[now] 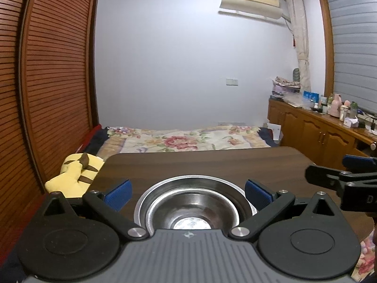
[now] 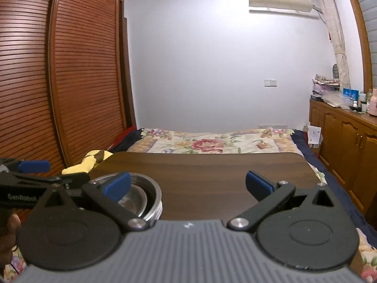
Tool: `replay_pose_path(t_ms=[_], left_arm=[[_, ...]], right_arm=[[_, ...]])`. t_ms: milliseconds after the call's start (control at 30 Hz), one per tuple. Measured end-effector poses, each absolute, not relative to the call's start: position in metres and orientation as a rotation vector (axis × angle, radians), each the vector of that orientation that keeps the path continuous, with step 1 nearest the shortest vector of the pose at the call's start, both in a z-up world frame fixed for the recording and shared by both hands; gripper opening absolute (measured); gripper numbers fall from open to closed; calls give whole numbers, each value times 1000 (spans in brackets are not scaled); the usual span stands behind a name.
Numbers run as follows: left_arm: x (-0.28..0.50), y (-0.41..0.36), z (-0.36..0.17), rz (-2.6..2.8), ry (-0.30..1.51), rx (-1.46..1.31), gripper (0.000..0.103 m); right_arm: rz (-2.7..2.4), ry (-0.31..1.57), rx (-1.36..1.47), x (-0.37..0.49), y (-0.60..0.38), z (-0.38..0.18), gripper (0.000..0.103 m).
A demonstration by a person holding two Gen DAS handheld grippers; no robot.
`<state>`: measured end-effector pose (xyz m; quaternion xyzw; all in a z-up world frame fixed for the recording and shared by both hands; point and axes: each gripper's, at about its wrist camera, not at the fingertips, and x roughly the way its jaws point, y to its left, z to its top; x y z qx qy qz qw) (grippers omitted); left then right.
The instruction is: Organize plates and bowls
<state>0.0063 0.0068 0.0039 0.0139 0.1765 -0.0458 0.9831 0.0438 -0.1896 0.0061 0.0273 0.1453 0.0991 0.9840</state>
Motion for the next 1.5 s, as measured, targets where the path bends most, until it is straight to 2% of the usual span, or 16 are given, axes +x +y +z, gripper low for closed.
replay_pose_path(t_ms=[567,1000,1500], left_arm=[[-10,6,-15,-23,370,44,103],[-10,4,-39,-18,419,47,103],[-11,3,-41,-15,422,42,103]], right_arm=[[157,287,55,32,-201,-6,103],[141,356,64,41,-203,-26,103],[140,359,64,43,-204,-25,103]])
